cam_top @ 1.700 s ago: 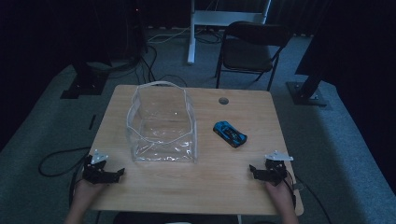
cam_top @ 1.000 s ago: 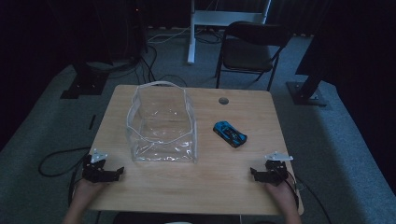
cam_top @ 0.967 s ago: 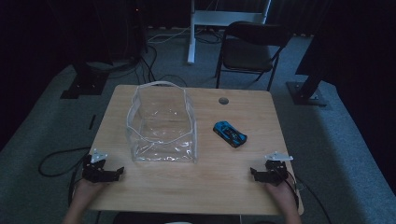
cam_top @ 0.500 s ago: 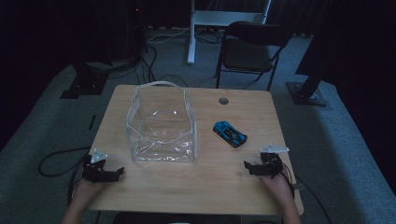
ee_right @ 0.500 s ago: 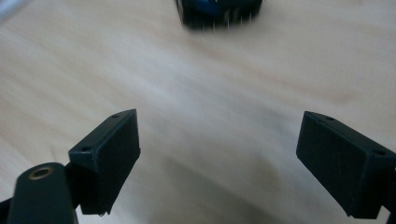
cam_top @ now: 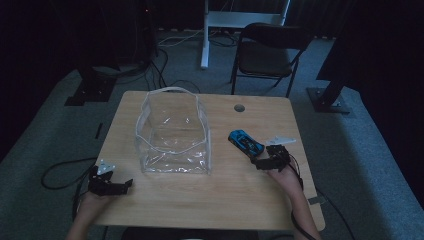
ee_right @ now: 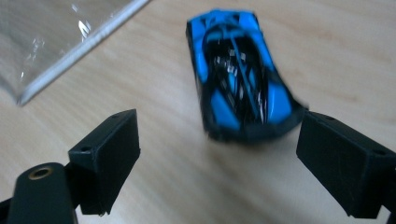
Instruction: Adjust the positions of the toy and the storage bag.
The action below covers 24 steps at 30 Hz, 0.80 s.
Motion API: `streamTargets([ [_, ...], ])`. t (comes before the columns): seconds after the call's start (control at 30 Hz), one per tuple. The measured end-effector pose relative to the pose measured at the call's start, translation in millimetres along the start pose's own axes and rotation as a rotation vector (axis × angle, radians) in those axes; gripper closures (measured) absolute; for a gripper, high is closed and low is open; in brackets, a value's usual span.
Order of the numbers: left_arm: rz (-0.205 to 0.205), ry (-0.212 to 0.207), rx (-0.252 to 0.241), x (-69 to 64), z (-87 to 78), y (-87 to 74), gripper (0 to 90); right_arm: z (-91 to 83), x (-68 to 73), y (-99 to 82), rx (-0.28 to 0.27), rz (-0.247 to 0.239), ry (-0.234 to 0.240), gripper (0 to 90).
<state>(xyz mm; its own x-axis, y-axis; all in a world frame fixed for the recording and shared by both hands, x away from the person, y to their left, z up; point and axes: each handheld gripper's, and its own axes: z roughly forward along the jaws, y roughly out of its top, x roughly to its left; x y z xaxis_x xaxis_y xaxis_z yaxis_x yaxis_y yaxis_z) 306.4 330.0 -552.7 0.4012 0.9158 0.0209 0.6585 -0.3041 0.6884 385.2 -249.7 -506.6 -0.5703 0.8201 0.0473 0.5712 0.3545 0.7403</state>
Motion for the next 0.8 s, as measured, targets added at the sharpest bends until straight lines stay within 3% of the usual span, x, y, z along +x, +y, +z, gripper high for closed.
streamTargets([
  [0.1, -0.001, 0.001, 0.000, 0.0, 0.0, 0.0, 0.2, 1.5, -0.5, 2.8, 0.001, -0.004, 0.001, 12.7],
  [0.27, -0.003, 0.002, 0.000, -0.1, 0.0, 0.0, 0.2, 19.0, -6.2, 19.5, 0.014, -0.018, 0.022, 12.7],
  [0.8, -0.009, 0.005, 0.000, 0.4, 0.1, 0.2, 0.2, 59.5, -21.2, 37.7, 0.066, -0.020, 0.039, 12.8],
])
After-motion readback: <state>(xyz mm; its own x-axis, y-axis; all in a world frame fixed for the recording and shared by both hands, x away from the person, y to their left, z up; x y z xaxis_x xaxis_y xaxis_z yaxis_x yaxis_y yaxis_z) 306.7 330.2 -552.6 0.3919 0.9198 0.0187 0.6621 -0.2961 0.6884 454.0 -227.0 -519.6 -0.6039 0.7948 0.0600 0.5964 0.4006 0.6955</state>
